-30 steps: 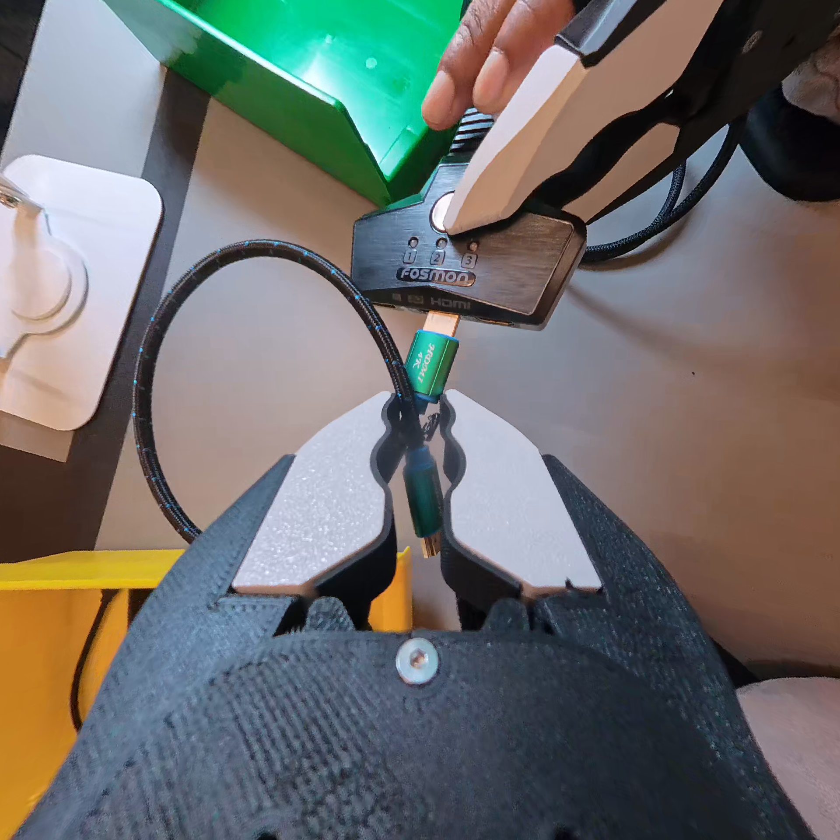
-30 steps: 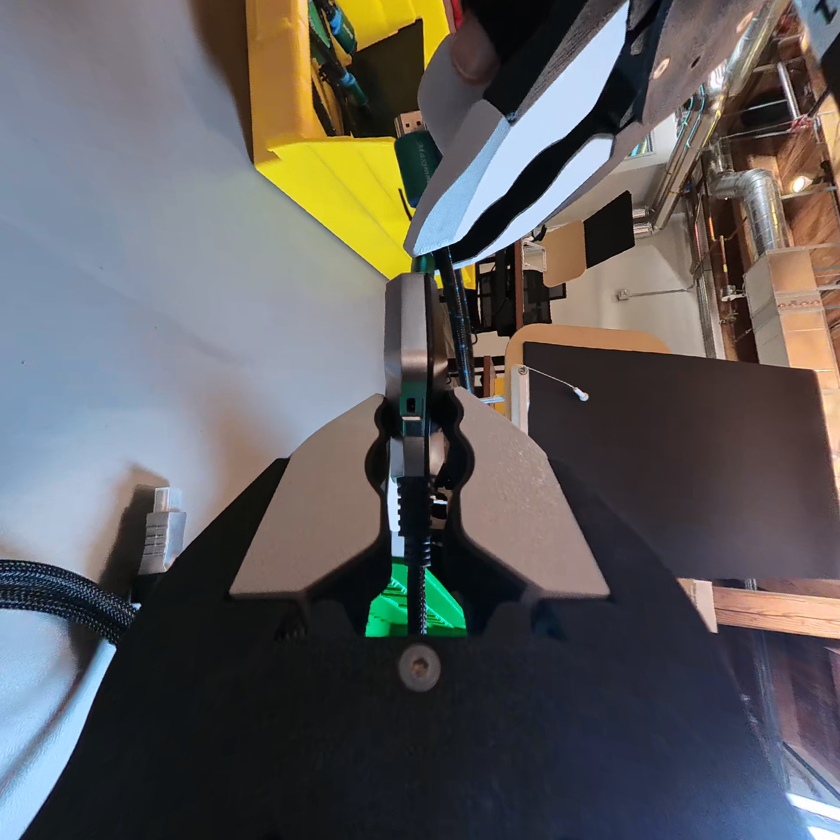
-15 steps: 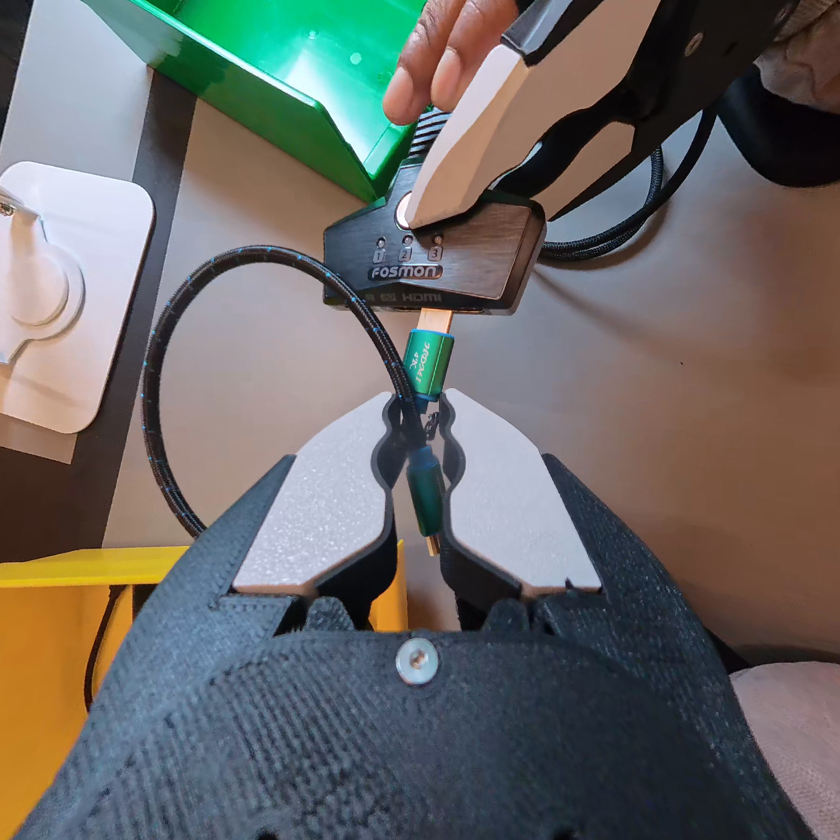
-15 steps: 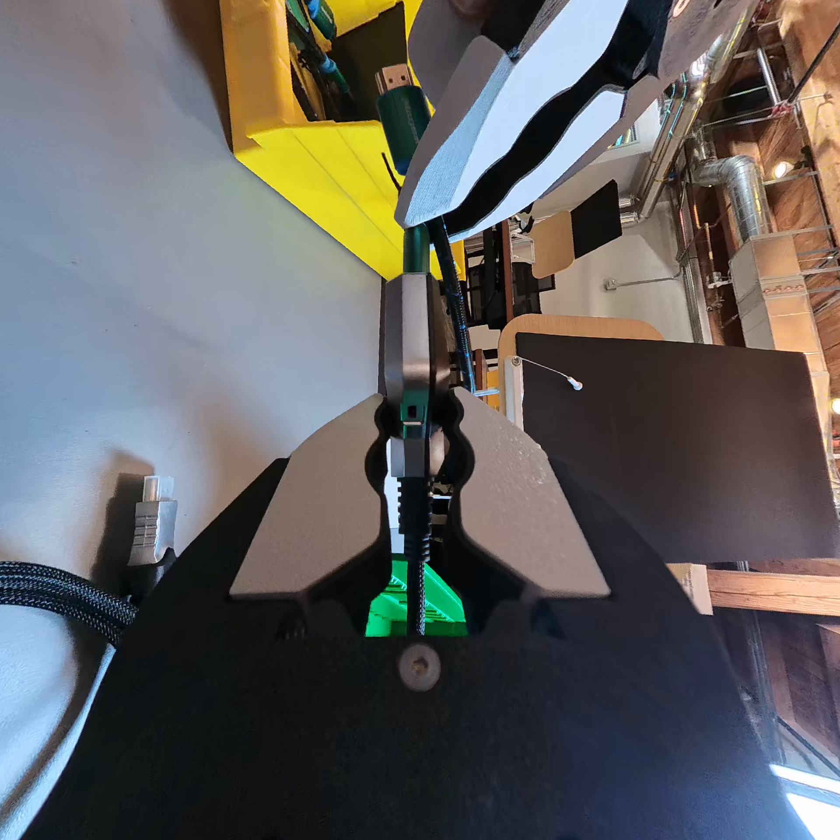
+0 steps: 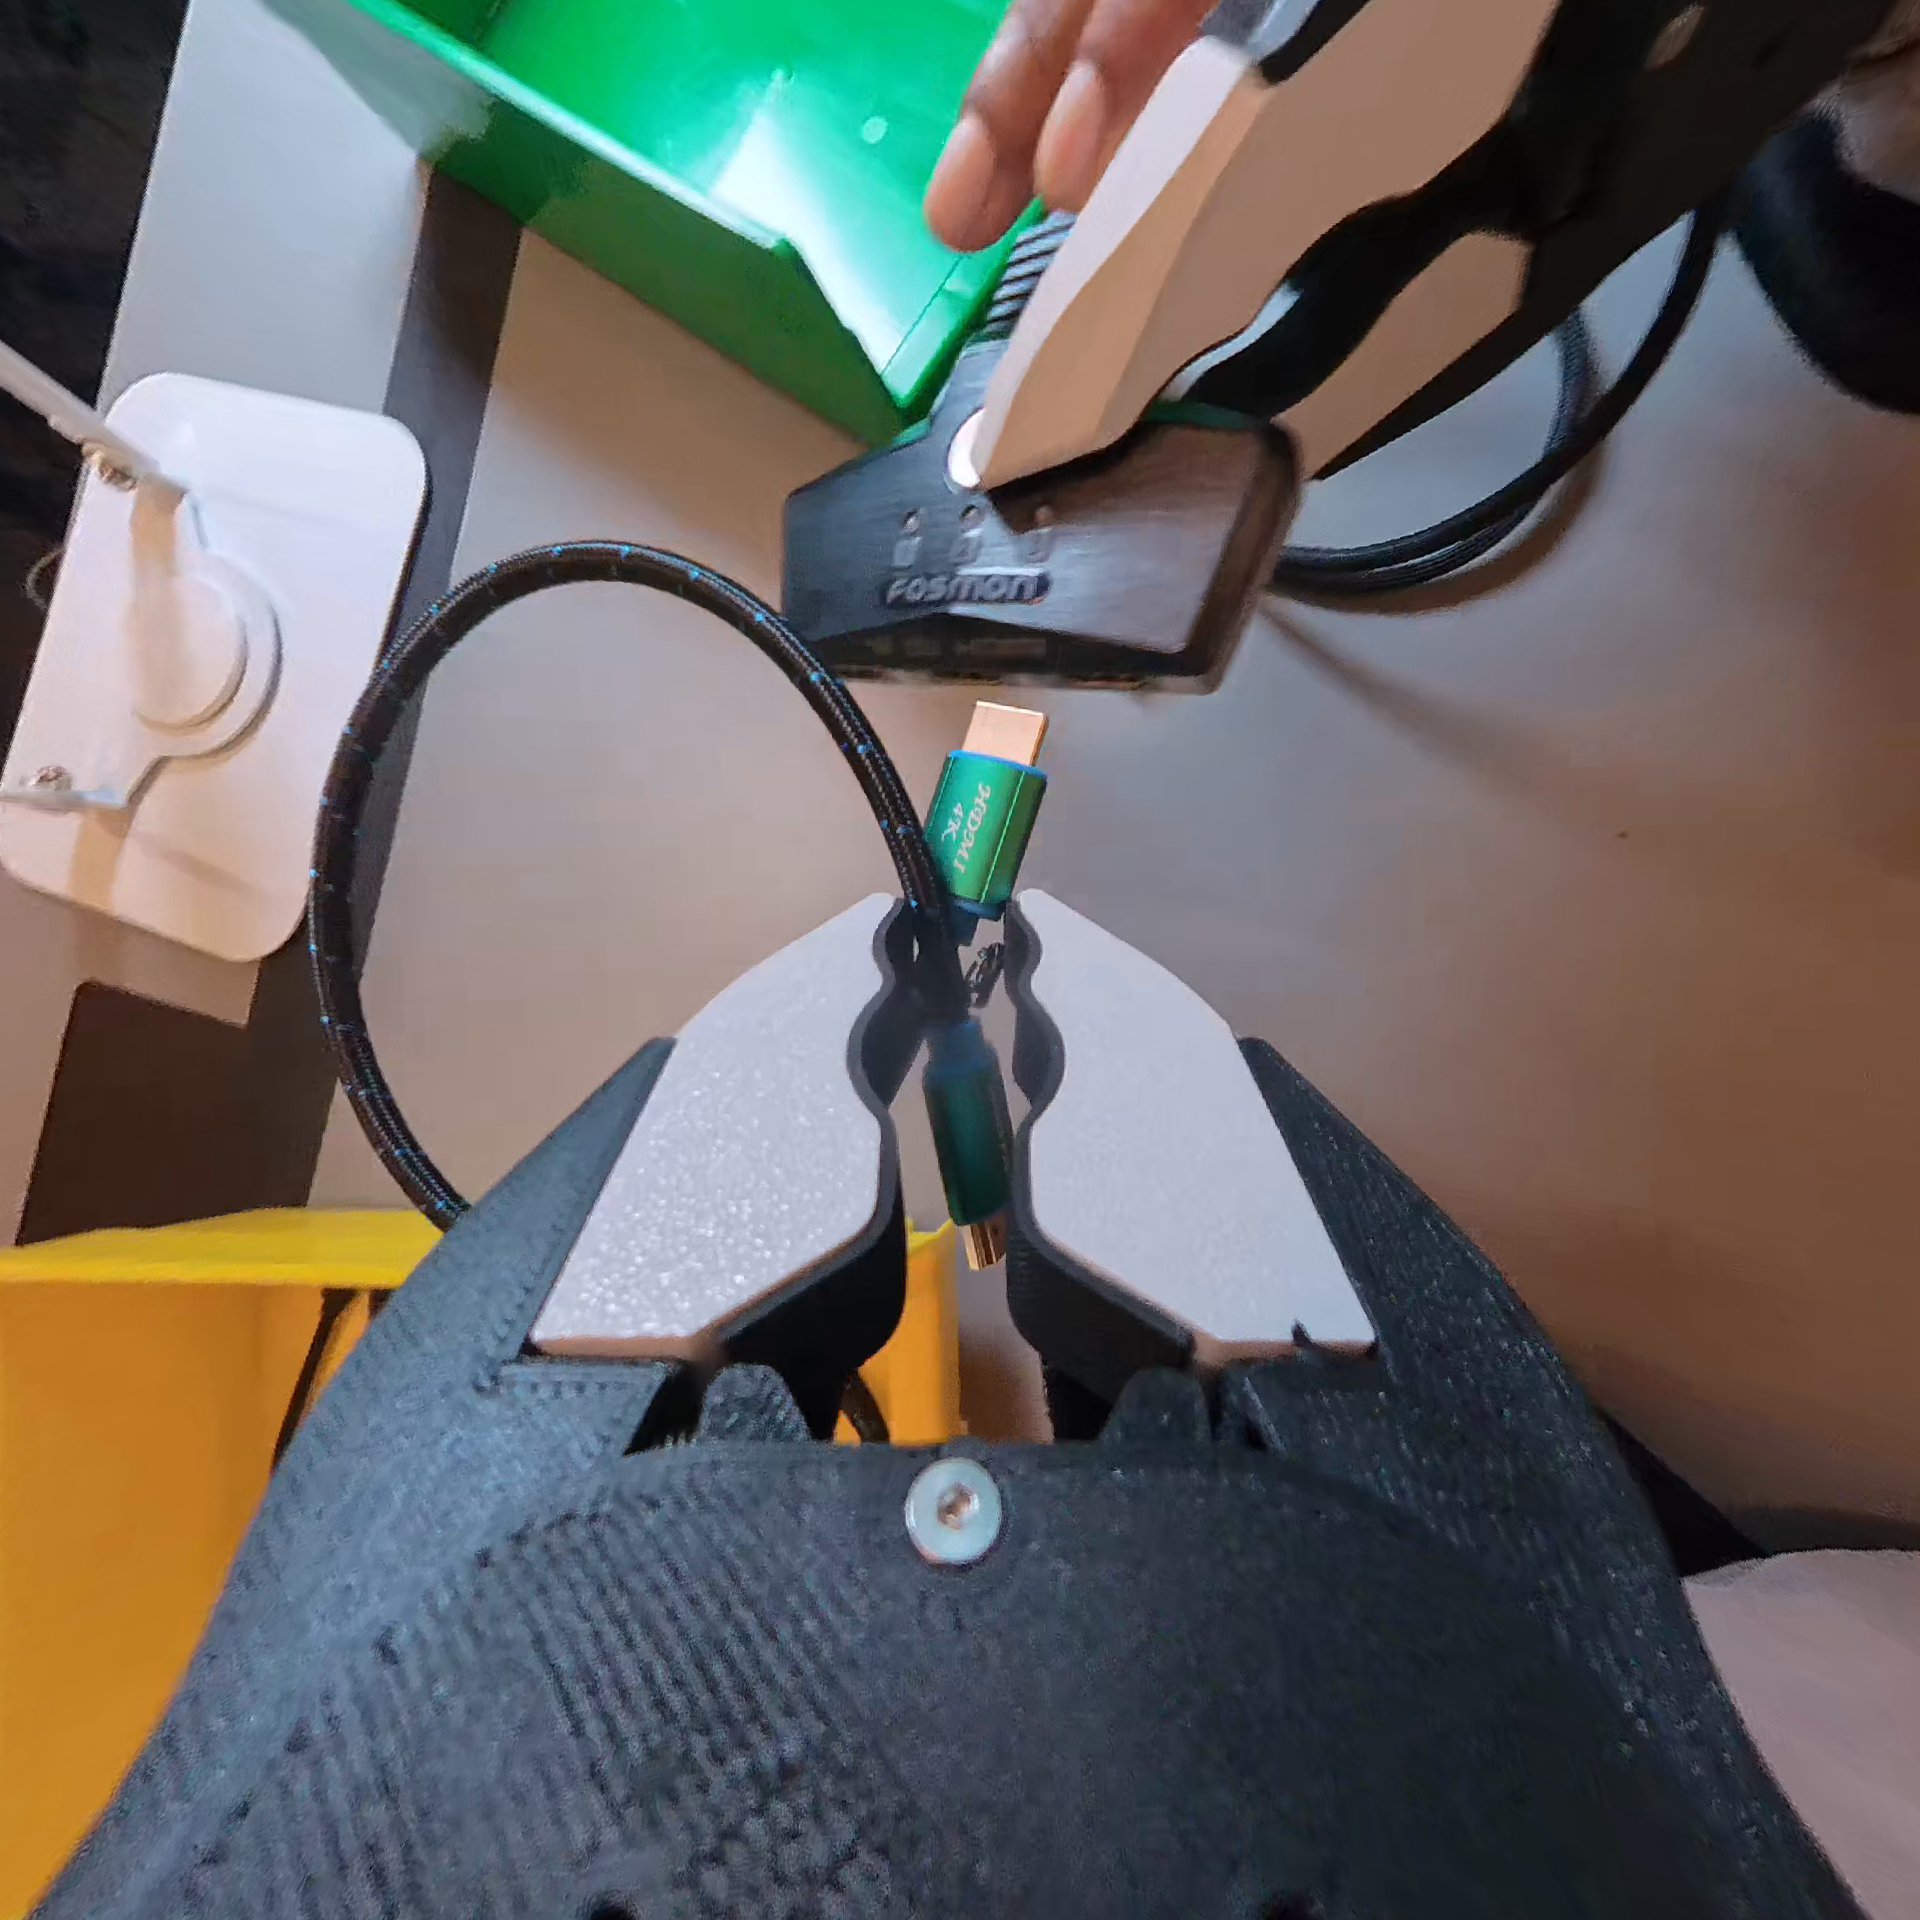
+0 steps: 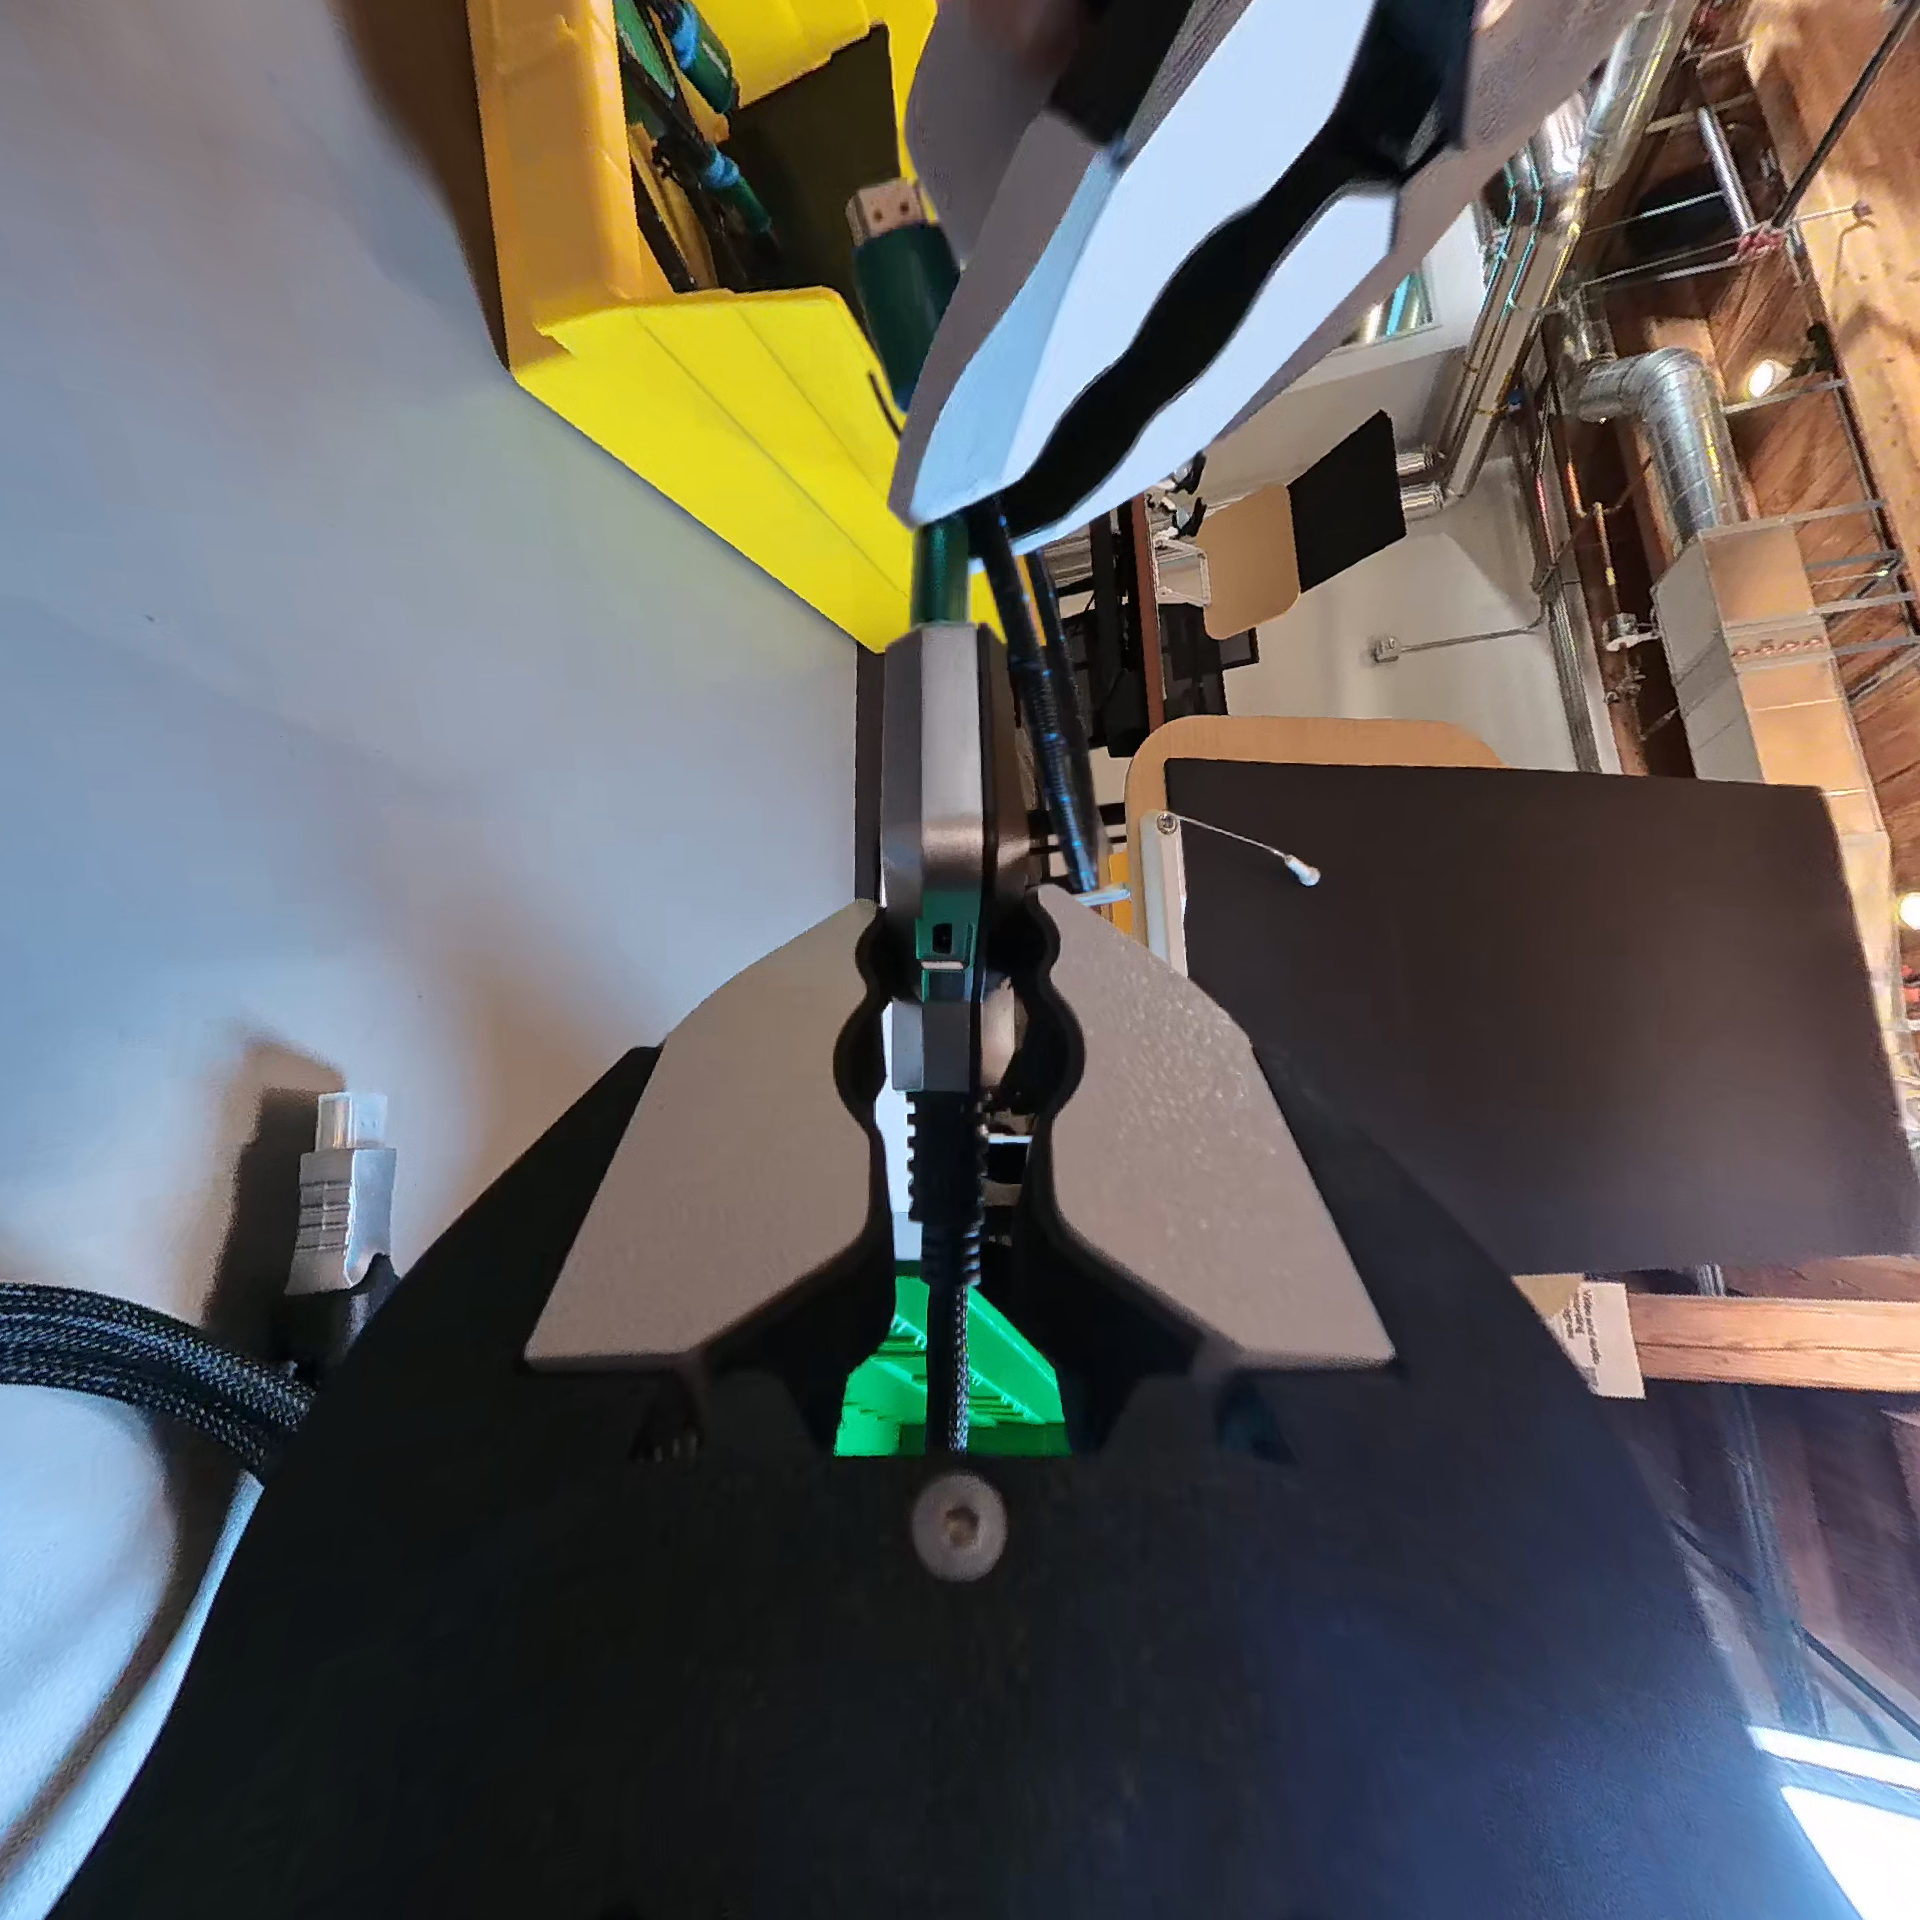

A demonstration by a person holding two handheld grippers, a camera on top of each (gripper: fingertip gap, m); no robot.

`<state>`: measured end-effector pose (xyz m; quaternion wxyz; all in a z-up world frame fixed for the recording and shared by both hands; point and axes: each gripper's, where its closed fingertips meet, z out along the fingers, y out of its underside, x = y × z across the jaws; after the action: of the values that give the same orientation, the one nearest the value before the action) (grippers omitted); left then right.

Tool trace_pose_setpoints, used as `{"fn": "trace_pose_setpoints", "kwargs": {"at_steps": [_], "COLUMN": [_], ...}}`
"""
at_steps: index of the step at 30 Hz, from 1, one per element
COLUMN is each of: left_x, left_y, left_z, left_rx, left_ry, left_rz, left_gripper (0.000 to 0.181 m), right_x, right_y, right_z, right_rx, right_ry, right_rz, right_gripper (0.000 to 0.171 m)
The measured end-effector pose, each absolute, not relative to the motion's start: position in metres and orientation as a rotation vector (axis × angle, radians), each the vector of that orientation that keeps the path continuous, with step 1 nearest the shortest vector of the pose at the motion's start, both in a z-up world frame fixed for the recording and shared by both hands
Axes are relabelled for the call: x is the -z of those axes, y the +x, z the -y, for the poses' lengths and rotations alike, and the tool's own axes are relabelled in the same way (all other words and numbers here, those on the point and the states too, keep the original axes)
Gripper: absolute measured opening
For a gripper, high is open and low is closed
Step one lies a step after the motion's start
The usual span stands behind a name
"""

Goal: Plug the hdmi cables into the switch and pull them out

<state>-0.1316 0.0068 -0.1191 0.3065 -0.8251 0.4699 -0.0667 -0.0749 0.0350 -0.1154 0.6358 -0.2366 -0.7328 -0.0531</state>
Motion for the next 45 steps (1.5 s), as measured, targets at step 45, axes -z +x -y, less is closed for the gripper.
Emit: {"fn": "trace_pose_setpoints", "kwargs": {"at_steps": [45], "left_x": [0.177], "left_y": [-0.066], "left_z": [-0.012], "left_rx": [0.546], "left_ry": [-2.026], "left_rz": [-1.48], "left_gripper": [0.02], "right_x": [0.114], "right_y": [-0.045], "right_z": [-0.019], "right_rx": [-1.119], "right_ry": [-1.16], "right_rz": [1.681], "right_gripper": [0.022]}}
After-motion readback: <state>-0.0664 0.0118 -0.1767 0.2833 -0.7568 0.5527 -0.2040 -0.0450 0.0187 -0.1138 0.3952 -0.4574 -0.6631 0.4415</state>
